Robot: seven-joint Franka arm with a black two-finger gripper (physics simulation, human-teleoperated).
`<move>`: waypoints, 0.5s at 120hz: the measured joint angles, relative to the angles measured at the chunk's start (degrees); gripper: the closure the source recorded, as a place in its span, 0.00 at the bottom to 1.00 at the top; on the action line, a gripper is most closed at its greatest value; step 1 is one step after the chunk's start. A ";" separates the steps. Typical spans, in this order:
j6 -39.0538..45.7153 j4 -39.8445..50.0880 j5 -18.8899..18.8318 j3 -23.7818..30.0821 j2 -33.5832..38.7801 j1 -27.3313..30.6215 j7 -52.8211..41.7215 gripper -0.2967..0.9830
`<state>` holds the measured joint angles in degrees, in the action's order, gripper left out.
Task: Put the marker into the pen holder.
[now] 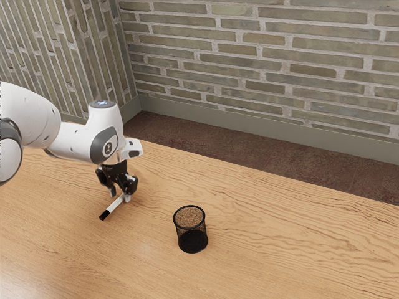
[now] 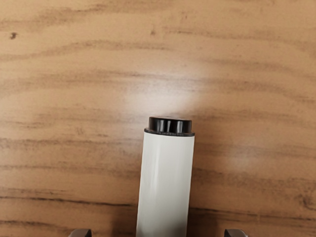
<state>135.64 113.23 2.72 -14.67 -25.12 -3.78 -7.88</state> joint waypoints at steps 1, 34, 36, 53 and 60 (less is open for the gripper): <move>0.00 0.00 0.02 0.00 -0.05 0.00 0.00 0.53; 0.02 -0.06 0.28 0.00 -0.56 0.00 0.13 0.75; 0.03 -0.07 0.25 0.00 -0.54 0.00 0.17 0.76; 0.36 -0.14 -0.27 0.08 0.00 -0.11 0.78 0.81; 0.95 -0.06 -0.41 0.21 1.45 -0.15 1.12 0.82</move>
<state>136.59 113.17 2.32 -14.46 -23.67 -3.94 -6.76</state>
